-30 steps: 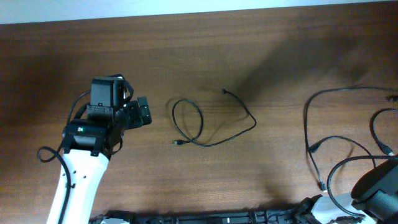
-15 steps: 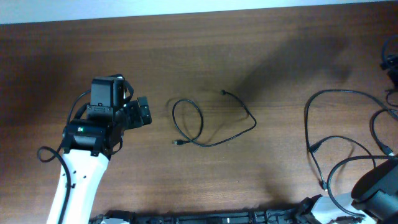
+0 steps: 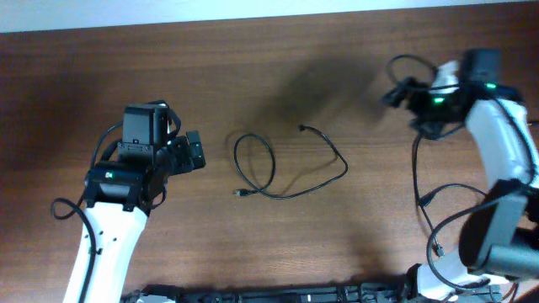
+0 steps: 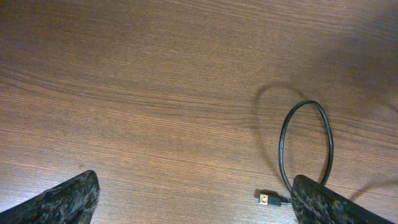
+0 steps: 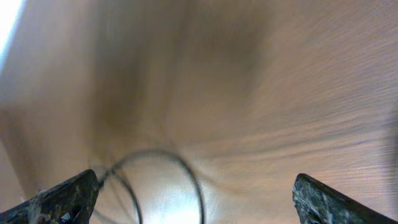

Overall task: Untangle cables
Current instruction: 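Reach the right gripper to the last black cable and grasp it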

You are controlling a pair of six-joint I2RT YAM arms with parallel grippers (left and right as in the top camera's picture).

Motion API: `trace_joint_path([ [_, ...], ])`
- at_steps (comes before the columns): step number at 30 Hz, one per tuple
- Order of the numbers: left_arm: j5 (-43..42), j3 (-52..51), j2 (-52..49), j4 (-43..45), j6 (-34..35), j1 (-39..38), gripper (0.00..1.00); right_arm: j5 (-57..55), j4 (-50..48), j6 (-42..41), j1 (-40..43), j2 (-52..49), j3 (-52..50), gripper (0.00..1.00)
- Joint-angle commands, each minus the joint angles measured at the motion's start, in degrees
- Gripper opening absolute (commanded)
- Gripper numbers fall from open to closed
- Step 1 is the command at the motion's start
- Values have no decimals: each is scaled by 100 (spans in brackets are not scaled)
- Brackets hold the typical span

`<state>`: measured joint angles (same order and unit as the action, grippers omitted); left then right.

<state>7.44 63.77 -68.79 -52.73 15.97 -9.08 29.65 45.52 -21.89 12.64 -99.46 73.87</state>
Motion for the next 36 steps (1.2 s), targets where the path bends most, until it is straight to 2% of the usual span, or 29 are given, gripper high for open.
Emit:
trace_joint_path([
  [1, -39, 79, 28, 11, -87, 26, 99, 28, 306, -87, -660, -101, 2, 99],
  [5, -39, 79, 28, 13, -87, 26, 99, -96, 868, -798, -1338, -101, -28, 95],
  [16, -39, 79, 28, 13, -87, 26, 99, -243, 920, -1851, -2806, -101, -426, 89],
  [19, -39, 79, 28, 11, -87, 26, 99, -758, 1106, -2087, -2887, -101, -439, 89],
  [26, -39, 79, 28, 13, -87, 26, 99, -2026, 1333, -2085, -2876, -98, -439, 89],
  [32, -39, 79, 28, 13, -87, 26, 99, -1711, 1832, -2216, -2887, -98, -446, 89],
  [36, -39, 79, 28, 13, -87, 26, 99, -1639, 1825, -2406, -3053, -98, -531, 89],
])
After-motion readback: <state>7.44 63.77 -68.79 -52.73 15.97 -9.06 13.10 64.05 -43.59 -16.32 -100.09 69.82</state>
